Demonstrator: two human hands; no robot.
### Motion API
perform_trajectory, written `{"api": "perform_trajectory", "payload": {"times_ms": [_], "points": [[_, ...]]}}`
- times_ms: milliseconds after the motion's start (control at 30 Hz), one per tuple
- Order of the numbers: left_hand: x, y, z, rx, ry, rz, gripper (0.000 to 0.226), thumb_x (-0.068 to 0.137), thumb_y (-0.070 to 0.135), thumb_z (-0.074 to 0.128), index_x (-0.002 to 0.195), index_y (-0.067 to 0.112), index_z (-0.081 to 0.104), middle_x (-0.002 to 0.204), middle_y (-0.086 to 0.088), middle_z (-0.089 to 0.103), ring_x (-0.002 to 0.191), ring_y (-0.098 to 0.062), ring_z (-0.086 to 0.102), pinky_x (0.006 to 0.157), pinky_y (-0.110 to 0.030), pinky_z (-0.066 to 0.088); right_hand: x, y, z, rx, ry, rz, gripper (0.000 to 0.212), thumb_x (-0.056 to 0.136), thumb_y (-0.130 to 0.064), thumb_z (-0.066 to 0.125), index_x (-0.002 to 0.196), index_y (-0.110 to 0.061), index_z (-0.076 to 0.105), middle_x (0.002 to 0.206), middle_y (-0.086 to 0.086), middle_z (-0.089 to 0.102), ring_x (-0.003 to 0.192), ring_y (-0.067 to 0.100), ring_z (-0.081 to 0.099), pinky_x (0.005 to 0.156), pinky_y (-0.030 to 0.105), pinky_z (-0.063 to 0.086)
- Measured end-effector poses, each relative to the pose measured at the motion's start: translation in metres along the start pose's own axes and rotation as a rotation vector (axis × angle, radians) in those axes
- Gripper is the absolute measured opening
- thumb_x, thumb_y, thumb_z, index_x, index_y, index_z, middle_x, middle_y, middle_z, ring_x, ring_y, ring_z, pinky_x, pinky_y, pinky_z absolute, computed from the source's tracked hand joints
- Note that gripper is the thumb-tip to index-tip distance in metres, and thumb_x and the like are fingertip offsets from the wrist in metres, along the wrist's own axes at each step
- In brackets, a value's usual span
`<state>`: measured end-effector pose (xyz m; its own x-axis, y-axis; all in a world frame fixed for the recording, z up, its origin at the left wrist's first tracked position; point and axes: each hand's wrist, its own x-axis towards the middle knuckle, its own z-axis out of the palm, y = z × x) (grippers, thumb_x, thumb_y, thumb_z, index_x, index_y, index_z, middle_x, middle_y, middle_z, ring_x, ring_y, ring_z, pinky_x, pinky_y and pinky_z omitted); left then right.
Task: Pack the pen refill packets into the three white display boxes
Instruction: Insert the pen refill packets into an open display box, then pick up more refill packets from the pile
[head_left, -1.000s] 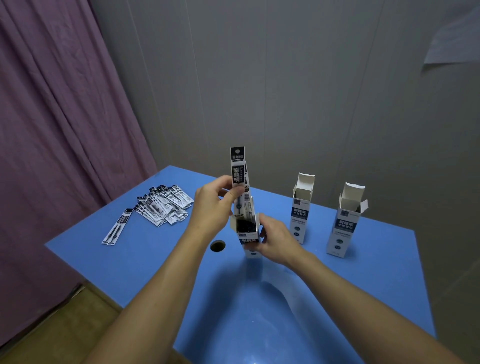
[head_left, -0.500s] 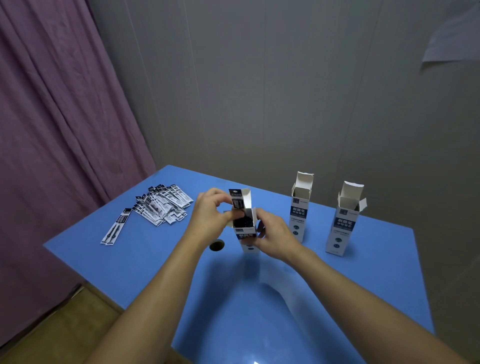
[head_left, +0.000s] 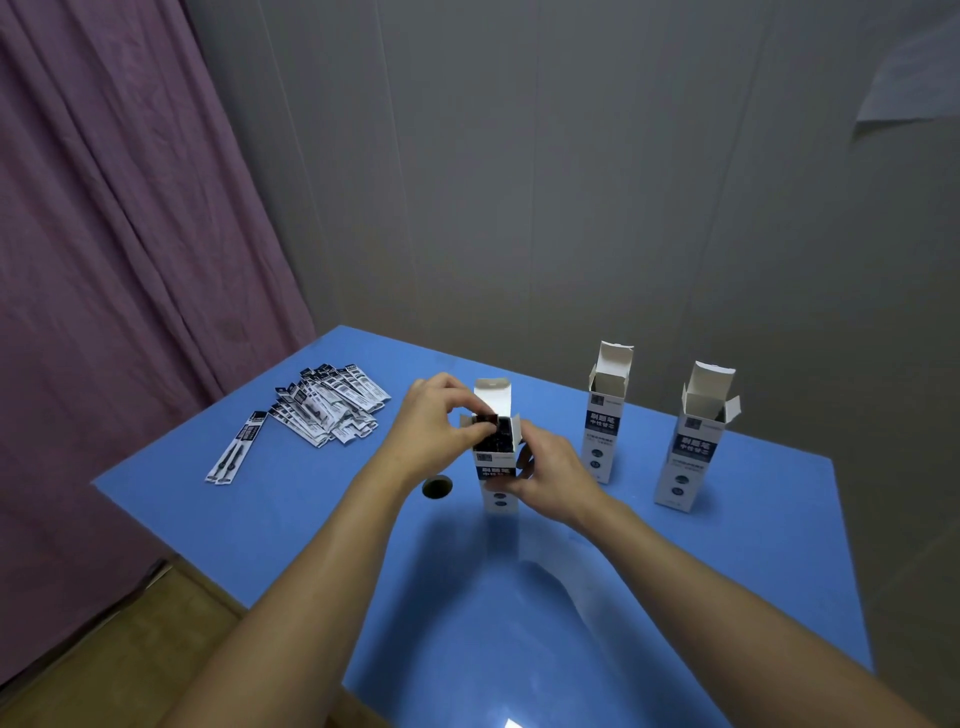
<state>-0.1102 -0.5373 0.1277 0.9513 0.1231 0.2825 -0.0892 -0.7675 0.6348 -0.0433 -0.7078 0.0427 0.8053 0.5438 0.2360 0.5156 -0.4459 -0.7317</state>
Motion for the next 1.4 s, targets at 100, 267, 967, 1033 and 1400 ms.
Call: {"api": "perform_trajectory", "payload": {"times_ms": [100,267,967,1033,1400], "points": [[-0.001,0.001,-0.003,-0.059,0.028,0.008,0.015,0.084,0.031,0.078,0.097,0.038,0.074,0.100,0.017,0.061,0.095,-0.007,0.048,0.073,-0.015,0.033,0.000,0.002,-0.001,-0.007,0.003,0.012,0.049,0.075,-0.032,0.084,0.115,-0.027,0.058,0.097,-0.010,0.066,0.077,0.010,0.062,0.071,0.037,0.057],[0.004,0.000,0.000,0.068,0.066,0.033,0.005,0.087,0.030,0.076,0.085,0.035,0.074,0.097,0.013,0.060,0.096,-0.012,0.046,0.077,-0.016,0.032,-0.001,0.003,-0.001,-0.003,-0.003,0.020,0.048,0.075,-0.033,0.085,0.115,-0.027,0.058,0.097,-0.011,0.066,0.077,0.010,0.061,0.070,0.035,0.056],[0.003,-0.071,-0.017,-0.131,0.295,-0.157,0.024,0.096,0.017,0.060,0.110,0.030,0.075,0.104,0.011,0.069,0.083,-0.006,0.063,0.075,-0.022,0.053,0.063,0.010,-0.013,-0.010,-0.046,0.274,0.055,0.080,-0.030,0.083,0.124,-0.018,0.053,0.116,-0.003,0.064,0.098,0.017,0.061,0.084,0.035,0.048],[-0.004,-0.084,-0.019,-0.118,0.288,-0.194,0.025,0.097,0.016,0.059,0.109,0.032,0.075,0.103,0.011,0.070,0.081,-0.005,0.063,0.067,-0.014,0.050,0.064,0.016,-0.011,-0.019,-0.103,0.320,0.055,0.081,-0.028,0.083,0.126,-0.016,0.054,0.118,-0.001,0.063,0.103,0.017,0.059,0.085,0.030,0.044],[-0.038,-0.119,-0.031,0.053,0.162,-0.347,0.026,0.095,0.021,0.062,0.118,0.029,0.070,0.098,0.012,0.068,0.079,-0.007,0.064,0.076,-0.027,0.051,0.039,0.028,0.011,-0.298,-0.197,0.610,0.058,0.083,-0.054,0.074,0.106,-0.011,0.042,0.105,0.007,0.055,0.089,0.023,0.053,0.066,0.033,0.041]]}}
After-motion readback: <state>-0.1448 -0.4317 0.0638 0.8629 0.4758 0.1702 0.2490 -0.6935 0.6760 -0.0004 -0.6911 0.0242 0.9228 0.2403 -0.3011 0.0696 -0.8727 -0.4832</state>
